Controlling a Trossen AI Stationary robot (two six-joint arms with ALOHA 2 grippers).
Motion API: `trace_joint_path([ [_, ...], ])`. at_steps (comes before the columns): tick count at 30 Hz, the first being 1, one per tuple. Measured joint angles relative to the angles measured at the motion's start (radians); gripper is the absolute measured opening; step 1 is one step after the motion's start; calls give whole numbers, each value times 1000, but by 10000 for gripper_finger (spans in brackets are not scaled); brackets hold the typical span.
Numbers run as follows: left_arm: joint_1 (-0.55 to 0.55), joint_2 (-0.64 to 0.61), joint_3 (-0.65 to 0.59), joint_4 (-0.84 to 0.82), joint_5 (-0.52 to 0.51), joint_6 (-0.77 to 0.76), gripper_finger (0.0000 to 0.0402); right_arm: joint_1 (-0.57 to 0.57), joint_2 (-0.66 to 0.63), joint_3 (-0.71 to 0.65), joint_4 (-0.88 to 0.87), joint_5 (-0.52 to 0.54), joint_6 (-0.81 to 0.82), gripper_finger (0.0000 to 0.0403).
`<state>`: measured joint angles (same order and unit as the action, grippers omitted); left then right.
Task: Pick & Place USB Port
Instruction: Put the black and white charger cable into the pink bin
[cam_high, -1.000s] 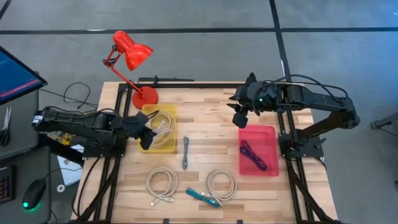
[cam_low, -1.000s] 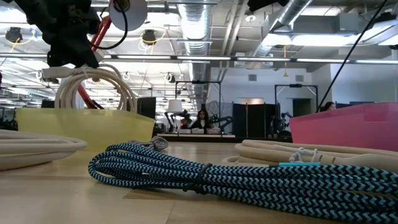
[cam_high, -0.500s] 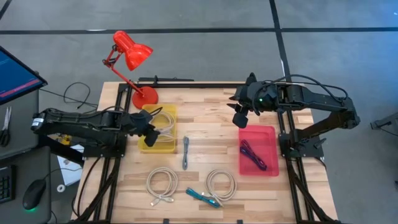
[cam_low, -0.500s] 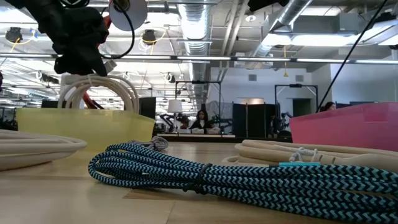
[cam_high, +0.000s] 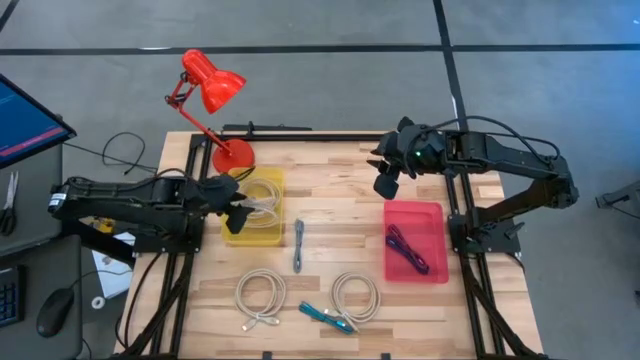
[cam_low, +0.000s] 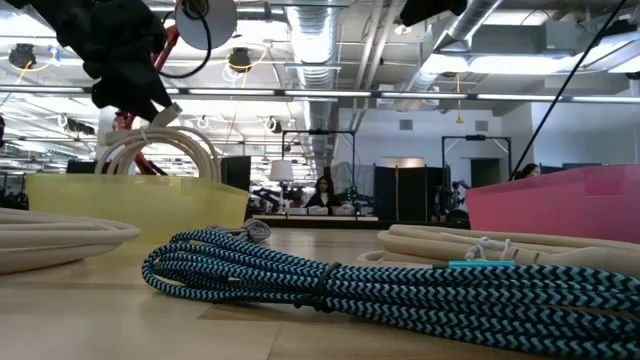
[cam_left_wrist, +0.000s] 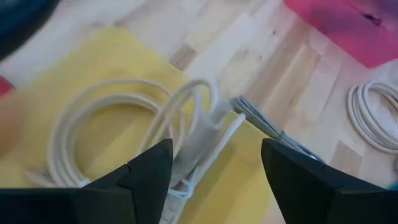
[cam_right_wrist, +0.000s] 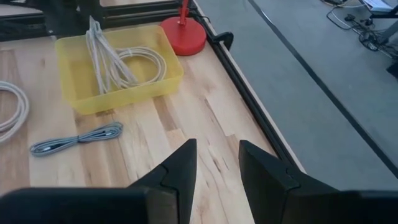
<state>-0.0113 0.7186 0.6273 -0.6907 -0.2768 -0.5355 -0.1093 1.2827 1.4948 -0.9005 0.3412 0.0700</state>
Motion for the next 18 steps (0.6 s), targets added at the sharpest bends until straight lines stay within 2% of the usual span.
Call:
trace_joint_path([
  [8,0,-99,0,4,-117,8,246,-13,0,0,-1,0,0,111],
  [13,0,-137,0,38,-123,8,246,-12,0,0,-2,-1,0,111],
  [18,0,-163,0,154,-123,64,246,-12,0,0,-3,0,0,111],
])
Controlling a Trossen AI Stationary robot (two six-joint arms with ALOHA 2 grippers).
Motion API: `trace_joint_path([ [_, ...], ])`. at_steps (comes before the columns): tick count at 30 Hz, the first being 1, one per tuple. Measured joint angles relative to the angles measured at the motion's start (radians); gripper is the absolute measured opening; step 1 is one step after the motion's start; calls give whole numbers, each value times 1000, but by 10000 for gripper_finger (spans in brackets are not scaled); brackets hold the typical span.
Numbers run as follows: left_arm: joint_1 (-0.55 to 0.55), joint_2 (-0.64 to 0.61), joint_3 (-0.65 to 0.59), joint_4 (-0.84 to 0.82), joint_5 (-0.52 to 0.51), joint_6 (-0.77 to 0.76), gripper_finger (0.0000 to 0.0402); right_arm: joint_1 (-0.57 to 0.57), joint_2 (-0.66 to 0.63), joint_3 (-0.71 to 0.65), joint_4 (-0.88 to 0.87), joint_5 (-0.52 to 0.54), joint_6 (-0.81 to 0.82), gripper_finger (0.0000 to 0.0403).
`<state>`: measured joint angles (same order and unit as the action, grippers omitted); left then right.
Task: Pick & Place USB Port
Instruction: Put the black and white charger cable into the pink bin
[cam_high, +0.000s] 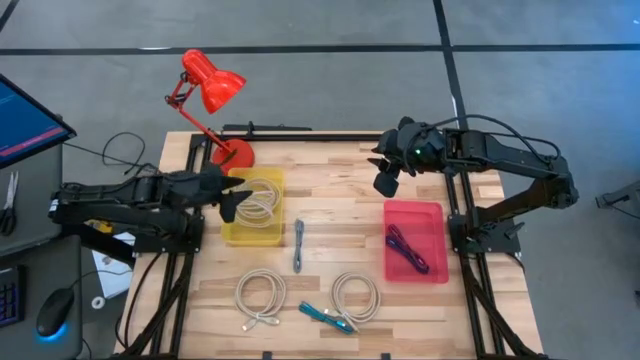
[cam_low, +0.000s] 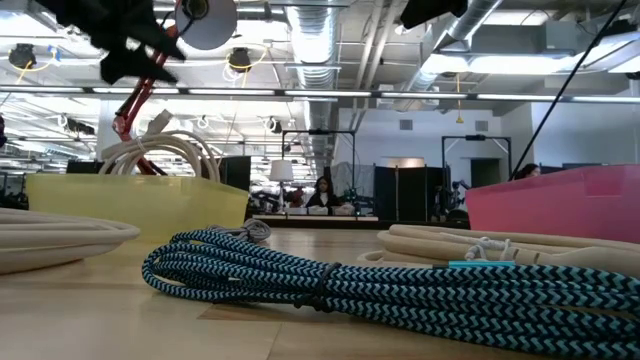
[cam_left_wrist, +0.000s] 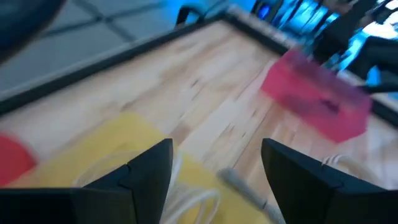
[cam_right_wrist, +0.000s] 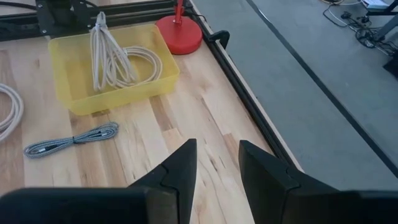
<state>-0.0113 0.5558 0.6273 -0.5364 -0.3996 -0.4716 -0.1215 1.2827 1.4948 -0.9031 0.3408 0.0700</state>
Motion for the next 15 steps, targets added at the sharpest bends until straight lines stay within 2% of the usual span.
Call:
trace_joint_path([
  [4,-1,-14,0,164,19,29,246,0,0,0,0,0,0,111],
  [9,-1,-9,0,353,188,25,246,0,0,0,-1,-3,1,111],
  [15,-1,2,0,454,357,19,246,4,0,0,-2,-3,2,111],
])
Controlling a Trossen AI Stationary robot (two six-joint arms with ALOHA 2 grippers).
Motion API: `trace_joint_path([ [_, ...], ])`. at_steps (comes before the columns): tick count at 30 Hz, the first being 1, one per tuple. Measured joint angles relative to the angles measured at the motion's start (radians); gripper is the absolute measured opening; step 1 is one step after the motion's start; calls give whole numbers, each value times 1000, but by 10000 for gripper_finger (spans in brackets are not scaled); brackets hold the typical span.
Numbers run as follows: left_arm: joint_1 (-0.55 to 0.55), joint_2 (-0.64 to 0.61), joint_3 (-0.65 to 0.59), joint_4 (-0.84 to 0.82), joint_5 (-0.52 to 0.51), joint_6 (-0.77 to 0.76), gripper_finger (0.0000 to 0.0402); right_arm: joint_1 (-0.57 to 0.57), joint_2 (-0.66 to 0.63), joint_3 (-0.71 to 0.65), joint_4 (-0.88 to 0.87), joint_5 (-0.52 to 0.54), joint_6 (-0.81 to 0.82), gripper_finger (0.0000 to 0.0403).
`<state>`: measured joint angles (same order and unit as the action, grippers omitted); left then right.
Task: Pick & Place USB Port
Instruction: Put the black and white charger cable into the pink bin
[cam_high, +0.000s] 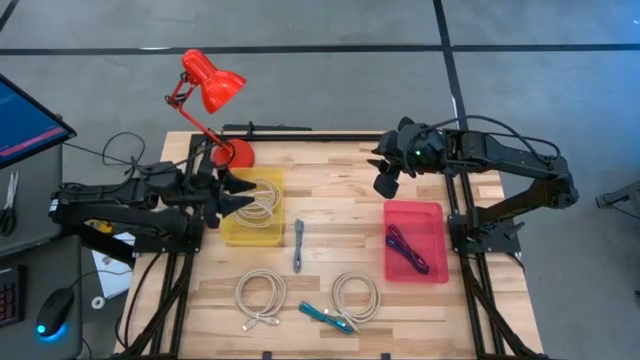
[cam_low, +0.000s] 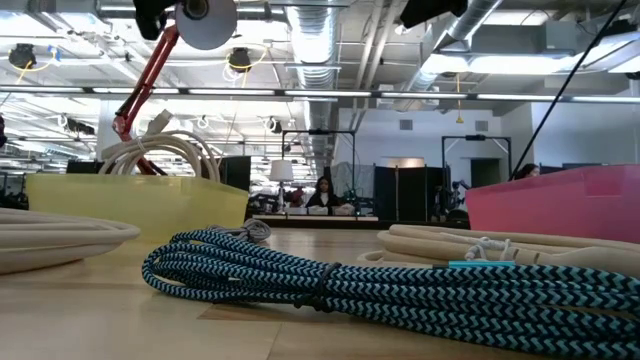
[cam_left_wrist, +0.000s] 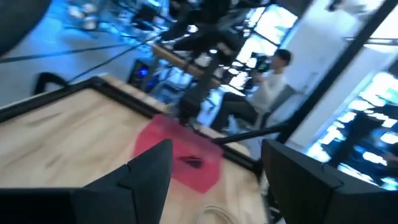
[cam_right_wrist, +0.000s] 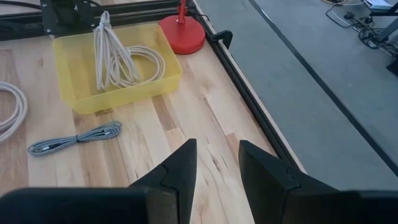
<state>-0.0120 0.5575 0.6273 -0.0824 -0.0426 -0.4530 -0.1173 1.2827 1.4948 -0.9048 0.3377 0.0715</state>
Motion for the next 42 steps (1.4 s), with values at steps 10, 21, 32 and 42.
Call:
trace_joint_path([
  [10,0,1,0,22,47,0,246,0,0,0,45,0,0,111],
  [21,-14,16,0,56,24,-46,226,8,0,0,92,-75,75,111],
  [32,-175,65,28,64,-25,-45,122,117,0,0,92,-68,166,111],
  [42,-289,255,187,44,-175,24,65,159,0,0,90,-54,270,111],
])
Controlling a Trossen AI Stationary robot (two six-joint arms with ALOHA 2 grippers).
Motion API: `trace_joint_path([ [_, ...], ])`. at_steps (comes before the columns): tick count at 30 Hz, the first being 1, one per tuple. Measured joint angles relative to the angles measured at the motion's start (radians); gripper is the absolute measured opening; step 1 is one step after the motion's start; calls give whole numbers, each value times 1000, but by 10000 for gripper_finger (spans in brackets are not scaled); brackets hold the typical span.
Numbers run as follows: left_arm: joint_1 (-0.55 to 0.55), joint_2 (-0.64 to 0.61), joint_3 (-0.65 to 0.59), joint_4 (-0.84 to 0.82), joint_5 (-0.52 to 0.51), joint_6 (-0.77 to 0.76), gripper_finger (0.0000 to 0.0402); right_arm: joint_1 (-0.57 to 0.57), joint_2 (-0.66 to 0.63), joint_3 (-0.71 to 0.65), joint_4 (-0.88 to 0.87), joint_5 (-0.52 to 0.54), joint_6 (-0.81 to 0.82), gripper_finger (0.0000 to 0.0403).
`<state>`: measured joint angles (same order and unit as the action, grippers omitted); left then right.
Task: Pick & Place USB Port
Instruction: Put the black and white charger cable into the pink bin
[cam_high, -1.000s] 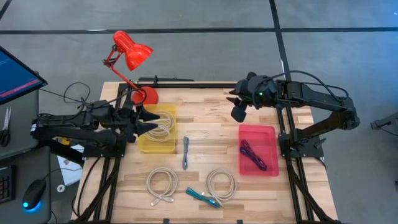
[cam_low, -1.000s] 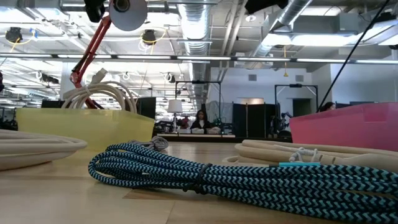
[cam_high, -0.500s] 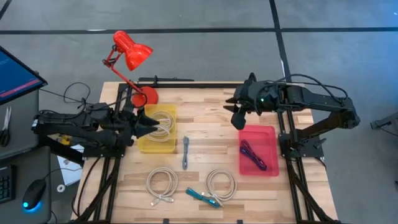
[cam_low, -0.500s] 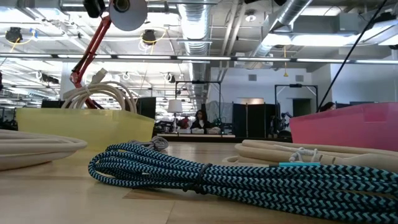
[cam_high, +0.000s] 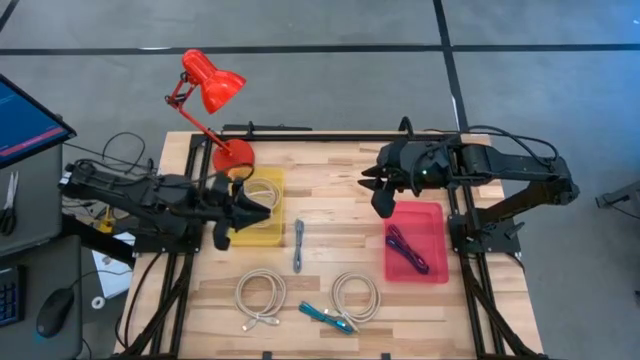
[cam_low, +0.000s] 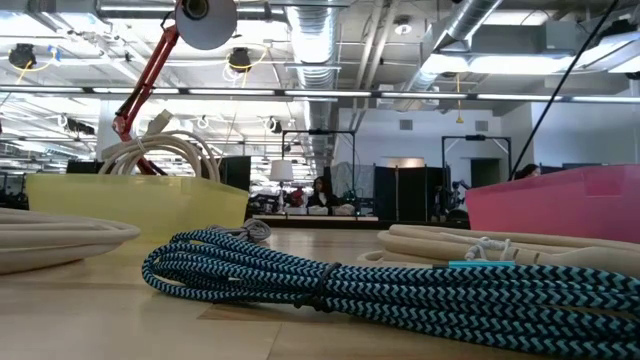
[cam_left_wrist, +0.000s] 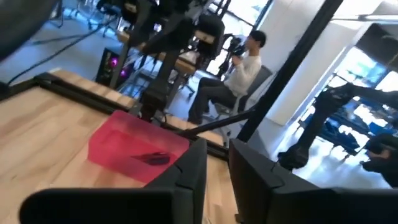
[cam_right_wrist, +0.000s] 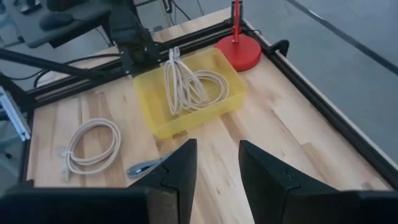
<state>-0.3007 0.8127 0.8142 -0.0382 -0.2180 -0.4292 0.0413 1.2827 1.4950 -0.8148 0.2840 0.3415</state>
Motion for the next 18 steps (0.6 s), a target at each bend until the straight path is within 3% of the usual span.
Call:
trace_joint_path([
  [8,-108,94,10,-44,-128,-171,26,24,0,0,-56,67,4,111],
  [13,-253,164,48,-47,-367,-250,5,13,0,0,-187,95,-43,111],
  [18,-337,261,192,-44,-554,-216,4,-6,0,0,-298,114,-53,111],
])
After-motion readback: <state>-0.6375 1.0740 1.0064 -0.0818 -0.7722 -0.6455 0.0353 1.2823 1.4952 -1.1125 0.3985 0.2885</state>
